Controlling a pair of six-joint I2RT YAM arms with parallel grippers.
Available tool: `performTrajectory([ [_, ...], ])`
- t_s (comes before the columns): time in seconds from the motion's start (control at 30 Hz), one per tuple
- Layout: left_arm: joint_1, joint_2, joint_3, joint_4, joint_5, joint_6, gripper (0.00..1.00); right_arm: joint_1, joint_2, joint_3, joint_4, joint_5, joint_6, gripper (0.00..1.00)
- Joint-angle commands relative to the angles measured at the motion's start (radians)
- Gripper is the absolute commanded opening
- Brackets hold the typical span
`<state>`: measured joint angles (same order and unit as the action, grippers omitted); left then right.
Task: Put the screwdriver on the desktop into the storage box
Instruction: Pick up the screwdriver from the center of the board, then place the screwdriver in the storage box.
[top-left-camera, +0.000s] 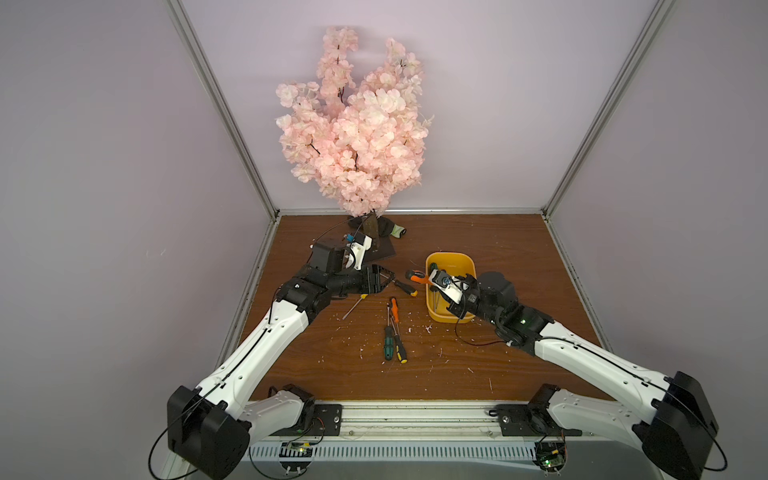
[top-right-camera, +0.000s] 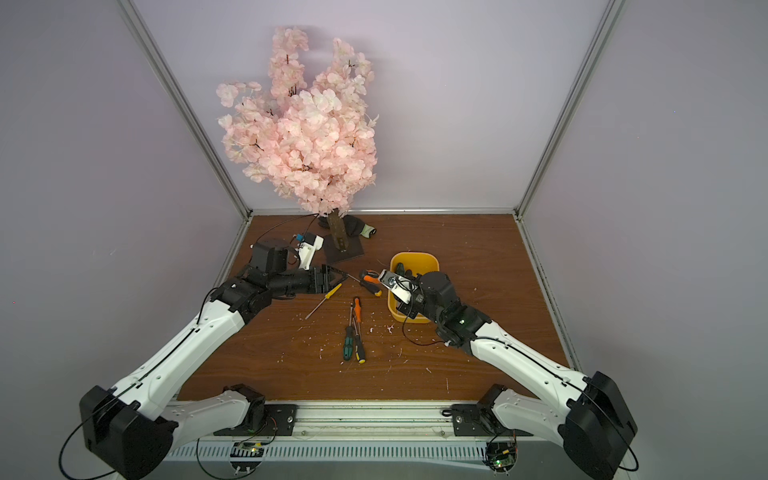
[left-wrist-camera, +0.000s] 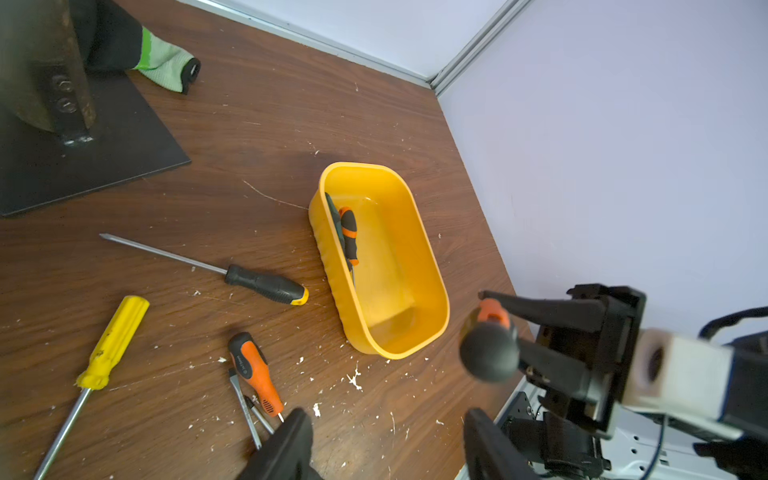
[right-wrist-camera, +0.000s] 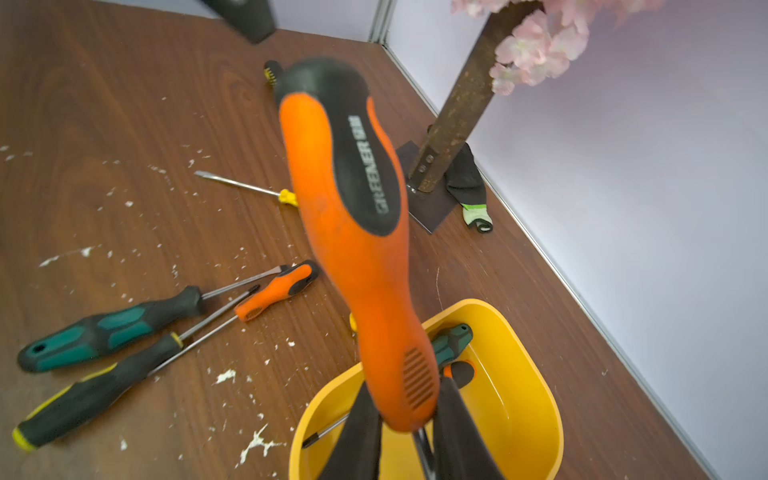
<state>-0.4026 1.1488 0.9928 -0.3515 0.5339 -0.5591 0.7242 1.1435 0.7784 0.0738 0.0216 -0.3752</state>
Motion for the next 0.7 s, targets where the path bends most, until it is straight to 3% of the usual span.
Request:
performTrajectory([
  [0.0,0.002,-0.021,-0.031,0.062,-0.040,-0.038,0.61,-0.043,0.044,0.088,0.004,-0.001,0.265,0.02],
  [0.3,-0.053,-0.035,-0.114,0.103,-0.147,-0.061,0.61,-0.137,0.132,0.056,0.091,-0.009,0.661,0.00],
  [0.67,-0.097,0.001,-0.177,0.155,-0.224,-0.098,0.60,-0.187,0.221,-0.019,0.185,0.102,0.921,0.00],
])
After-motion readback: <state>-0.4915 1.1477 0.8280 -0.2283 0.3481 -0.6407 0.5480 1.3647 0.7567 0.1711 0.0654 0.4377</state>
